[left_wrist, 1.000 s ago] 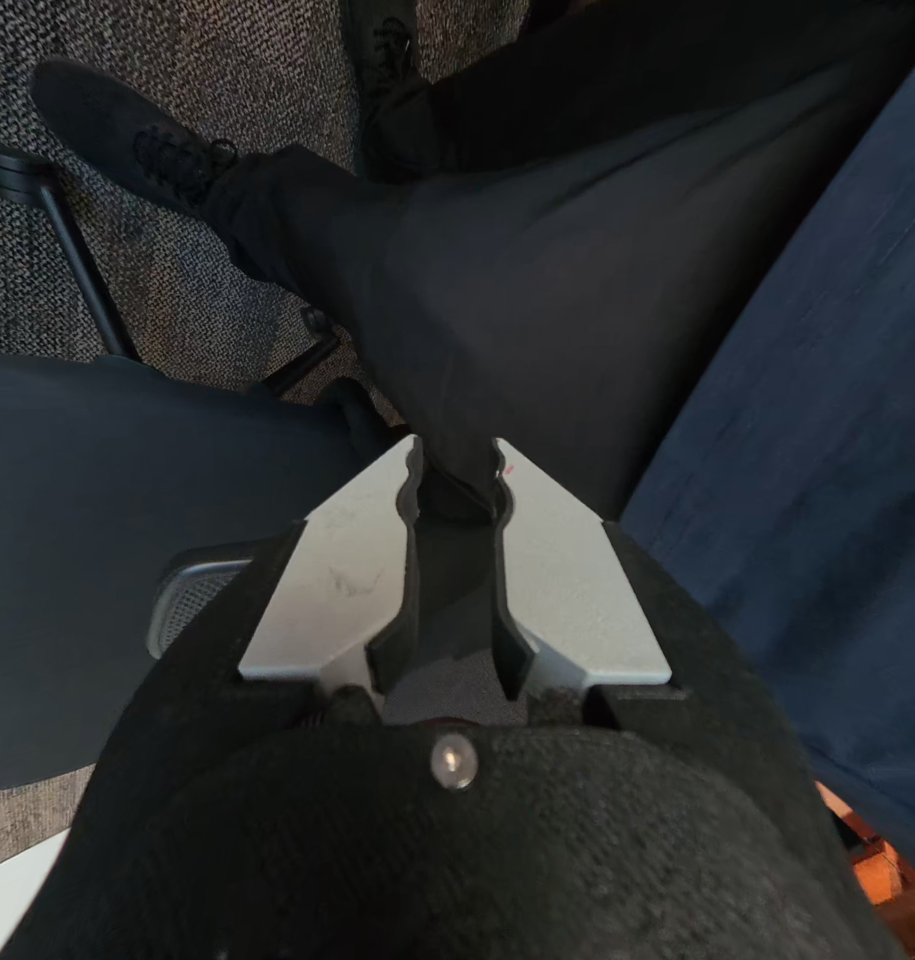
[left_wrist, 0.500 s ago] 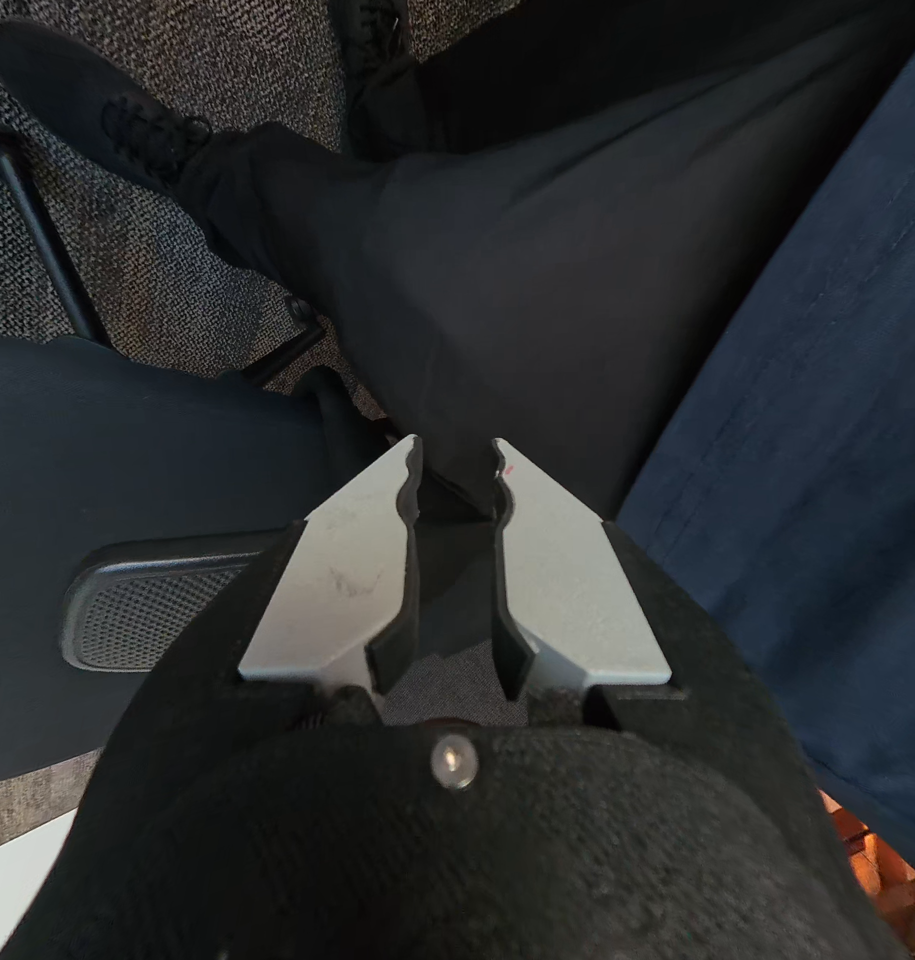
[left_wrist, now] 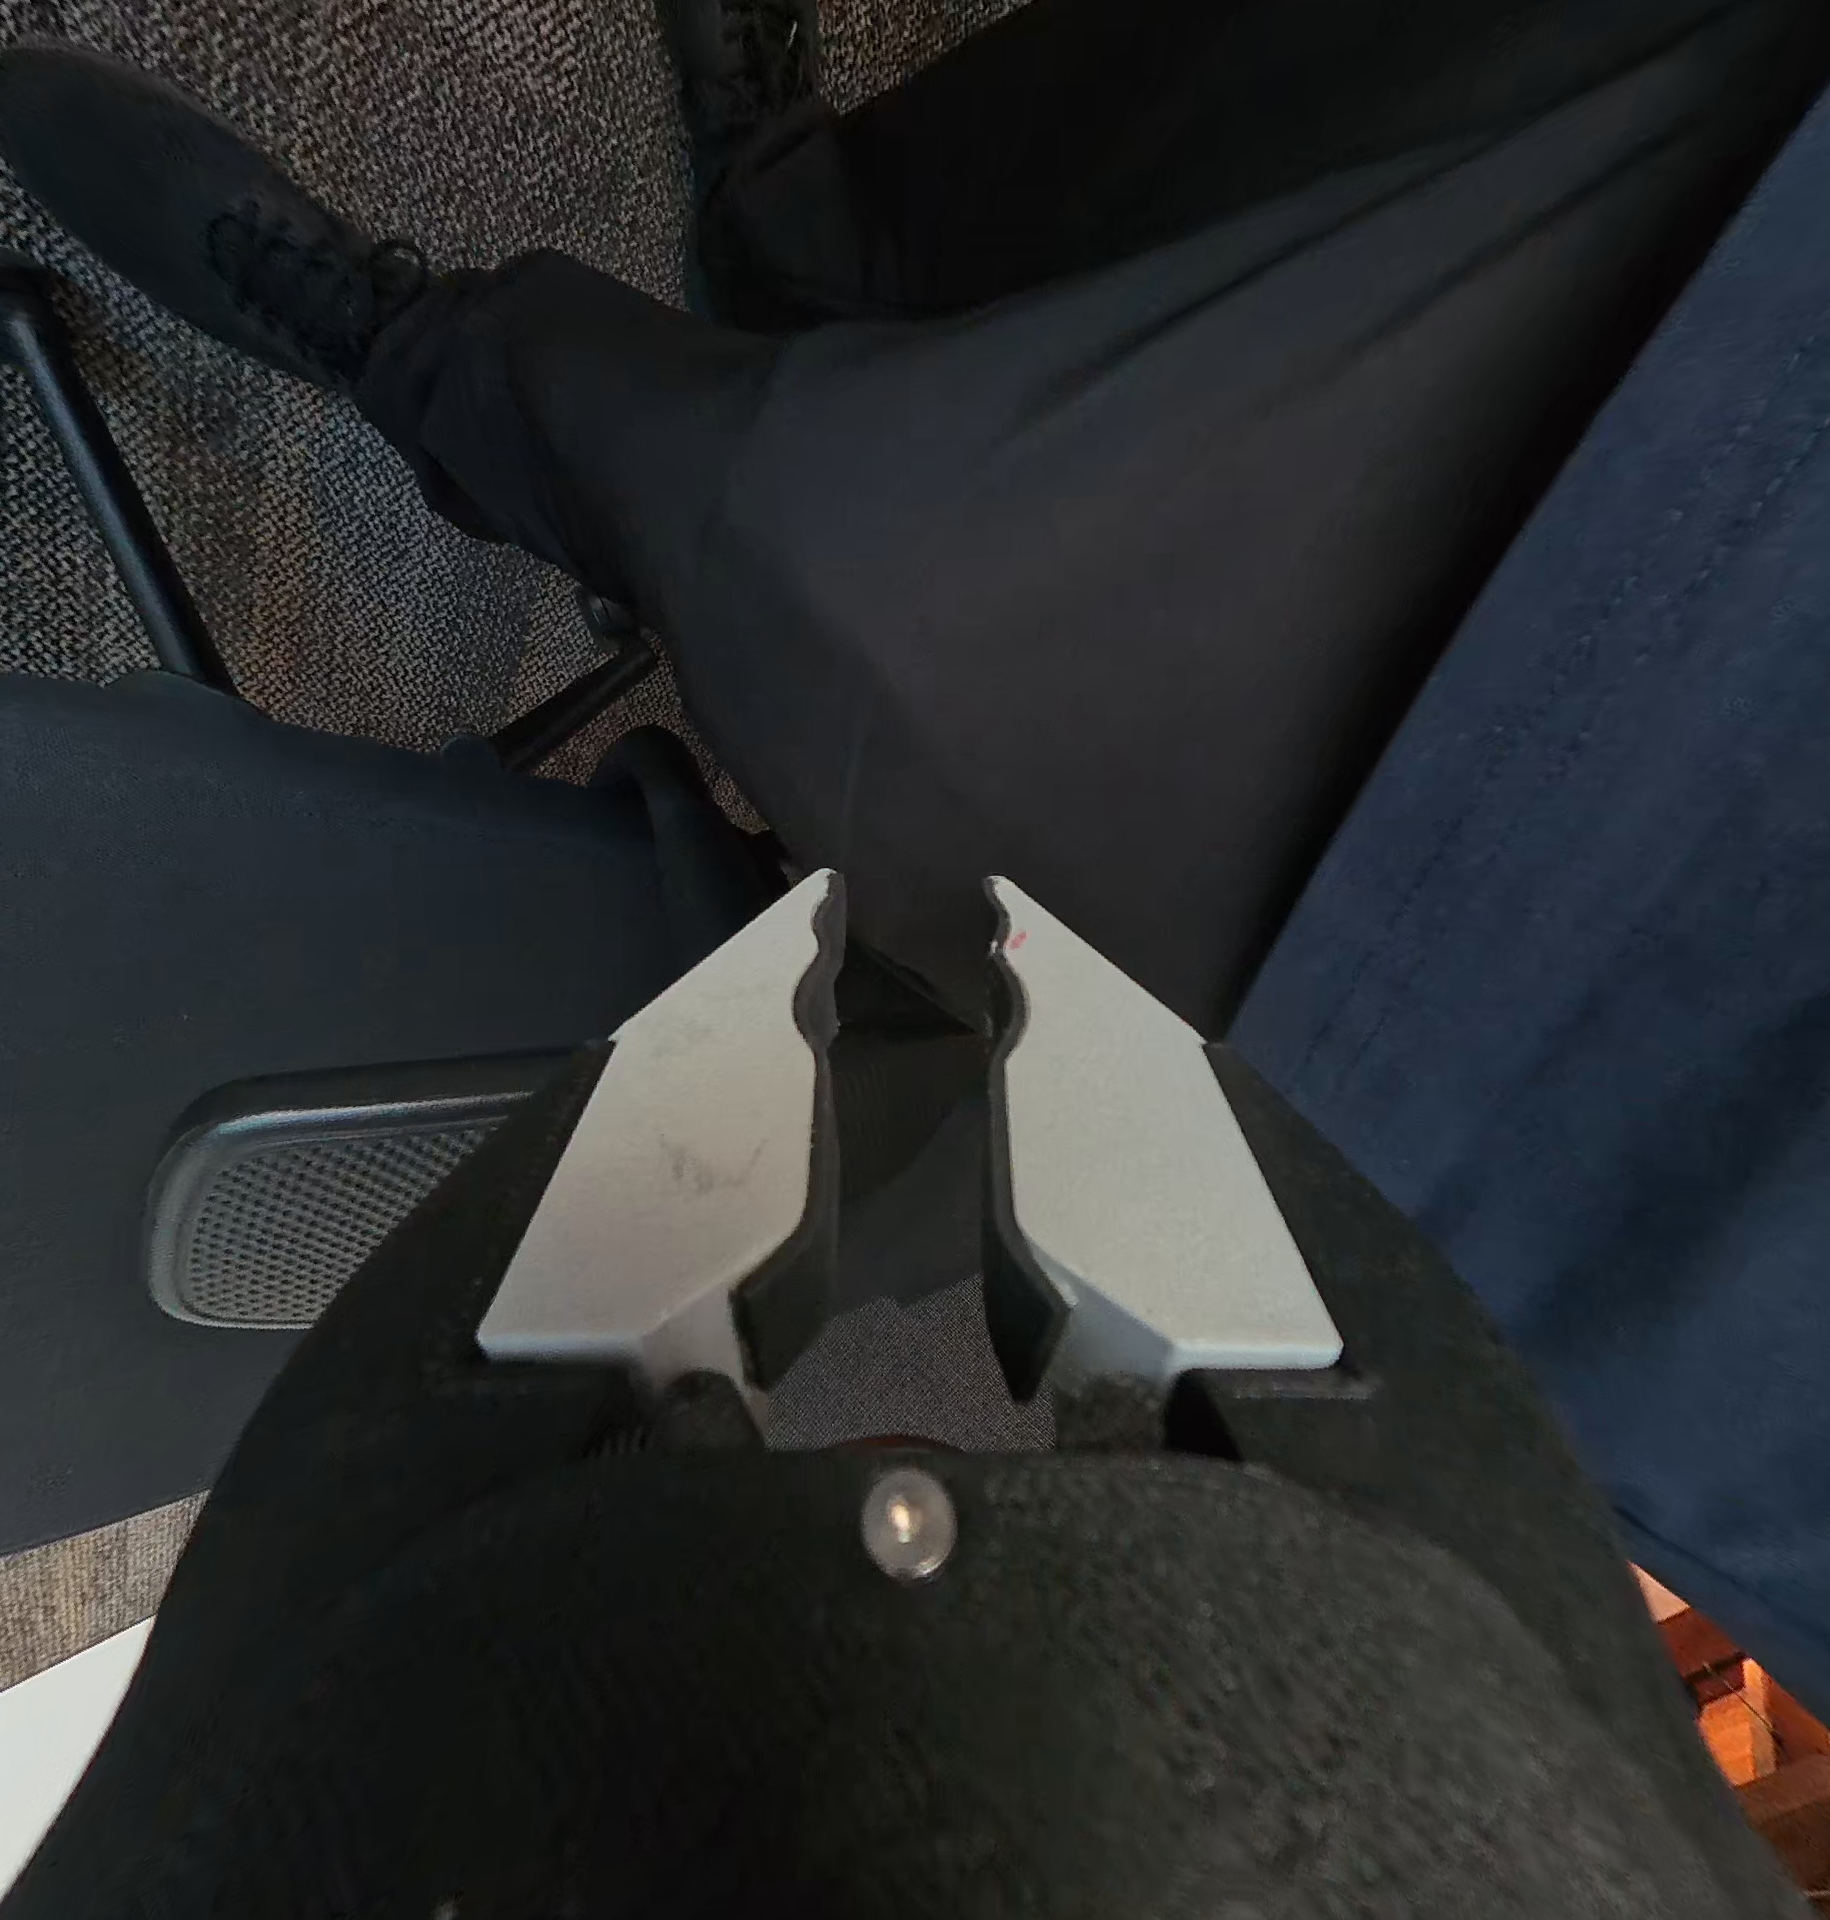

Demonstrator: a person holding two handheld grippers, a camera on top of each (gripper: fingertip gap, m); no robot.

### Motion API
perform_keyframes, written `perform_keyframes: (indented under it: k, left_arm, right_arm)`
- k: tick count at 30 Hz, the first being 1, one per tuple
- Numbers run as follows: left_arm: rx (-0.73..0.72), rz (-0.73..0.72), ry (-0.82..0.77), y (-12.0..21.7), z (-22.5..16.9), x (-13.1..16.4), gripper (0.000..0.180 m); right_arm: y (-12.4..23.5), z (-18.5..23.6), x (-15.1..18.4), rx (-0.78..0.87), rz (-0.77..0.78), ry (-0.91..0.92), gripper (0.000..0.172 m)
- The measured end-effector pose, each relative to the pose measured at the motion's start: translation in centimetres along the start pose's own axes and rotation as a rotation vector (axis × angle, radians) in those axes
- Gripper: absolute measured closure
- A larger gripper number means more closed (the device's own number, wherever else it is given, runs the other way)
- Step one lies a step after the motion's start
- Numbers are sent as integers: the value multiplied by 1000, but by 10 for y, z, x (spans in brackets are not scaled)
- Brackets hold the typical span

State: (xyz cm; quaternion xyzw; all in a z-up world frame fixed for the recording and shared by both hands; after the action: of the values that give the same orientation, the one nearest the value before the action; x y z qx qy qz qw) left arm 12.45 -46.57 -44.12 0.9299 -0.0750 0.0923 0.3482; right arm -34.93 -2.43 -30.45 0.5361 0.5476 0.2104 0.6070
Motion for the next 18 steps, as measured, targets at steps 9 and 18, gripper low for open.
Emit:
perform_keyframes:
  k: [9, 18]
  left_arm:
    - [6, 5, 2, -3, 0, 2, 158]
    - [10, 5, -2, -5, -1, 0, 158]
  right_arm:
    - [4, -3, -4, 2, -16, -1, 145]
    - [-1, -2, -1, -4, 0, 10, 143]
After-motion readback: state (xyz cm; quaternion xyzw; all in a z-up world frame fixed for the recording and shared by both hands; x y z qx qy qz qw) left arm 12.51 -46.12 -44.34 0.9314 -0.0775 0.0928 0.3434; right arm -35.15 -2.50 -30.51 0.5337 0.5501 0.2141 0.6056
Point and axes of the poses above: each gripper's, where its closed fingertips meet, y back along the fingers, x out of its underside, z = x × y across the jaws, the point moved 7 cm from there along y, back along the fingers, and after that the axes turned 13 degrees about x, right-handed, at the moved point
